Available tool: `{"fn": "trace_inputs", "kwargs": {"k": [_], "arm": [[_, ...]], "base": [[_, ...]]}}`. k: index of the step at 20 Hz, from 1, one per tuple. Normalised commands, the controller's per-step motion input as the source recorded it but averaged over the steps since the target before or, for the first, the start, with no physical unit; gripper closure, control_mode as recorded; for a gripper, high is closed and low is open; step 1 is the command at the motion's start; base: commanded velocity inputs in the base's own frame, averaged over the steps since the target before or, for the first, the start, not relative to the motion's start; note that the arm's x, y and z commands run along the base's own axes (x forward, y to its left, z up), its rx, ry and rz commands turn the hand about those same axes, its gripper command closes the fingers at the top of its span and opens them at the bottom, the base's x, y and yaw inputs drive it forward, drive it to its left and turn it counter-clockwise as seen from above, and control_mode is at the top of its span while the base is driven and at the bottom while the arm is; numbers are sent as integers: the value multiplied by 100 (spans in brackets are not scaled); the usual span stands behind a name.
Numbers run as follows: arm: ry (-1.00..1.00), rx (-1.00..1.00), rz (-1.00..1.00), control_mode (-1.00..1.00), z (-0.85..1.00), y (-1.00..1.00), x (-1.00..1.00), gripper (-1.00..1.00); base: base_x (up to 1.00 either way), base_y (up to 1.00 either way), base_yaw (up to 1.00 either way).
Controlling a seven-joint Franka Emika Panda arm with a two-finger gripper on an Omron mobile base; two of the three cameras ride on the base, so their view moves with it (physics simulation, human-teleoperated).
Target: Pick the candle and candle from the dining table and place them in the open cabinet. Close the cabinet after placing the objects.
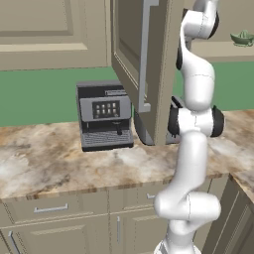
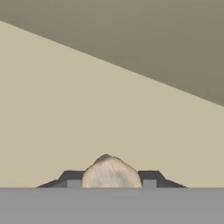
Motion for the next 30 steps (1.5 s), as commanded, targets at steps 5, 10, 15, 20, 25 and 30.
{"fn": "trace_inputs", "kwargs": {"k": [5,10,15,20,25,30], "arm": [[-19,0,6,-100,0,3,-6,-100],[-29,0,7,-100,0,0,-44,-100],[-20,0,3,-100,-7,0,-74,-100],[-19,-7,0,-100,-60,21,-99,-100],[-22,-7,0,-100,-28,22,-84,-100],[-17,-6,0,-100,-15,16,-76,-100]], "base": [[0,0,0],[0,0,0],[0,0,0],[0,0,0],[0,0,0],[0,0,0]]}}
